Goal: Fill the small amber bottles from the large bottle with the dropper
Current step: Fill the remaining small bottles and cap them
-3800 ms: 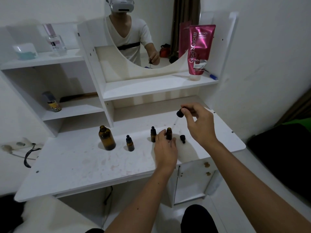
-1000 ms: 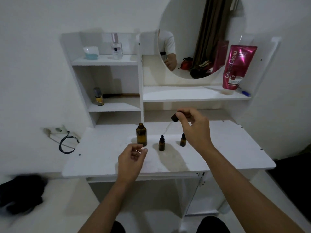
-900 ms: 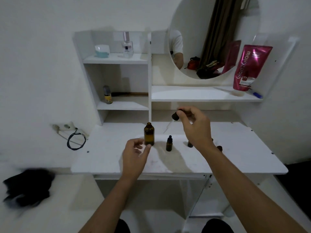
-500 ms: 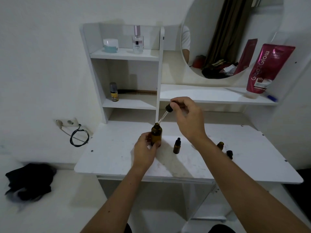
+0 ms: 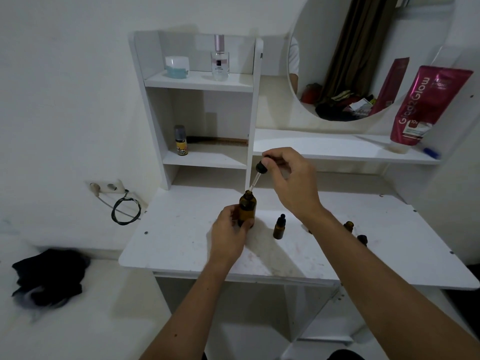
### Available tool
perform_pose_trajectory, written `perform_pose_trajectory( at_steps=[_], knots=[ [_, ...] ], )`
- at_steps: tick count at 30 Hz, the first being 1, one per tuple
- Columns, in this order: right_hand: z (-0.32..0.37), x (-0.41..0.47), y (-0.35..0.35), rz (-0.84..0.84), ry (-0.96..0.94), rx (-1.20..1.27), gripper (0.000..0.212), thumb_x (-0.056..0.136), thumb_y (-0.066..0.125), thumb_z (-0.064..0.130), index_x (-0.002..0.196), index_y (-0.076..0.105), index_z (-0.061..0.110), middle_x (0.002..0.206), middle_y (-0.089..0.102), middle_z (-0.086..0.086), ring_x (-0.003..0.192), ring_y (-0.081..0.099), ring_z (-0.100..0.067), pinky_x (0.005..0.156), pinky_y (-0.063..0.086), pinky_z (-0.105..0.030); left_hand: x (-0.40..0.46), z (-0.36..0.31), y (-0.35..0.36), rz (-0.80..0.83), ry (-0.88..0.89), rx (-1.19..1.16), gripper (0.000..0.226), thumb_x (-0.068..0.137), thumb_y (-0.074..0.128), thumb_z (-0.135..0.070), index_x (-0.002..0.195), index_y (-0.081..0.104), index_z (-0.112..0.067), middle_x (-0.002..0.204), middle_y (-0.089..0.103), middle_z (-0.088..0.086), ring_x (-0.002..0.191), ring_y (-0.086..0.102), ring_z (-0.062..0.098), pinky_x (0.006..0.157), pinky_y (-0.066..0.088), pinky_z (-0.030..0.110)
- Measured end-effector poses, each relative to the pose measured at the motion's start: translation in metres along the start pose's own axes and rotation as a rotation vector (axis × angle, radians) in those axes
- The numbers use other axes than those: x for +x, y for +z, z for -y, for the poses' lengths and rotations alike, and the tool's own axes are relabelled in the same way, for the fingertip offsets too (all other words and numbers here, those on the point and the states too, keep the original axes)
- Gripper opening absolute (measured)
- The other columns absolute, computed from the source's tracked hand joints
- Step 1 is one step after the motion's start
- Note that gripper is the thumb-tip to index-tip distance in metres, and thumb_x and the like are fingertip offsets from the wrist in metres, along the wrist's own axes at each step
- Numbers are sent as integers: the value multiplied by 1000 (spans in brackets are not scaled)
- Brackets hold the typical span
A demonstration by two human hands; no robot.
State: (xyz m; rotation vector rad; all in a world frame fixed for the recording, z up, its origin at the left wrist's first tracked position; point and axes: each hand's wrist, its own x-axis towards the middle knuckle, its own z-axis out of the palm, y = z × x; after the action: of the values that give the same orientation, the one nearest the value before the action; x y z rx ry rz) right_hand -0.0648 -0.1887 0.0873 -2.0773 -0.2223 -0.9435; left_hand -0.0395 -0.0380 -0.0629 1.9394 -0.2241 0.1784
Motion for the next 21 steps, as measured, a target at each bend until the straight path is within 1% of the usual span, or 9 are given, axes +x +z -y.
perform_pose_trajectory(
  at_steps=[2, 5, 8, 11, 13, 17, 19, 21],
  knots=[
    [-4, -2, 4, 37, -12, -31, 13, 98, 67, 14, 109, 72, 9, 102, 73, 1, 92, 69, -7, 86, 54, -15, 1, 1, 0, 0, -3, 14, 42, 90, 77, -33, 127, 58, -24, 119, 68, -9, 107, 64, 13, 98, 55, 36],
    [-11, -6, 12, 119, -7, -64, 14, 98, 68, 17, 109, 74, 11, 101, 73, 2, 91, 68, -6, 86, 51, -10, 1, 3, 1, -7, 2, 23, 41, 89, 77, -34, 125, 59, -26, 117, 68, -10, 106, 64, 12, 97, 56, 37],
    [-21, -15, 22, 194, 45, -65, 16, 98, 69, 18, 110, 76, 11, 102, 75, 1, 90, 69, -6, 83, 50, -7, 1, 3, 2, -9, 9, 31, 40, 90, 76, -34, 125, 58, -26, 117, 68, -10, 105, 64, 11, 96, 56, 36],
    [-29, -25, 33, 211, 143, -43, 18, 97, 70, 19, 112, 77, 11, 103, 74, 1, 90, 68, -6, 82, 51, -7, 1, 3, 3, -6, 5, 41, 40, 91, 75, -35, 126, 58, -27, 120, 68, -10, 107, 64, 11, 97, 56, 33],
    [-31, -27, 39, 189, 185, -41, 16, 96, 71, 20, 107, 77, 11, 100, 73, 1, 88, 66, -3, 80, 49, -6, 1, 2, 3, -7, -2, 43, 40, 92, 75, -35, 127, 57, -27, 121, 67, -11, 108, 63, 10, 98, 55, 30],
    [-30, -25, 44, 145, 217, -49, 7, 94, 73, 17, 90, 74, 11, 87, 70, 5, 80, 62, 0, 73, 47, -5, 1, 1, 3, -6, -27, 43, 40, 93, 72, -34, 130, 57, -27, 122, 66, -11, 108, 62, 8, 98, 53, 28],
    [-32, -26, 46, 139, 216, -74, 11, 93, 74, 17, 84, 71, 12, 83, 67, 7, 78, 62, -2, 71, 47, -8, 1, 2, 4, -8, -27, 45, 40, 94, 72, -35, 130, 57, -27, 122, 66, -12, 109, 62, 9, 98, 53, 29],
    [-34, -27, 48, 132, 210, -96, 14, 93, 74, 16, 80, 68, 14, 80, 65, 9, 77, 62, -4, 70, 49, -13, 2, 2, 5, -4, -31, 48, 41, 93, 72, -35, 130, 57, -27, 123, 66, -11, 109, 62, 10, 97, 52, 26]
  ],
)
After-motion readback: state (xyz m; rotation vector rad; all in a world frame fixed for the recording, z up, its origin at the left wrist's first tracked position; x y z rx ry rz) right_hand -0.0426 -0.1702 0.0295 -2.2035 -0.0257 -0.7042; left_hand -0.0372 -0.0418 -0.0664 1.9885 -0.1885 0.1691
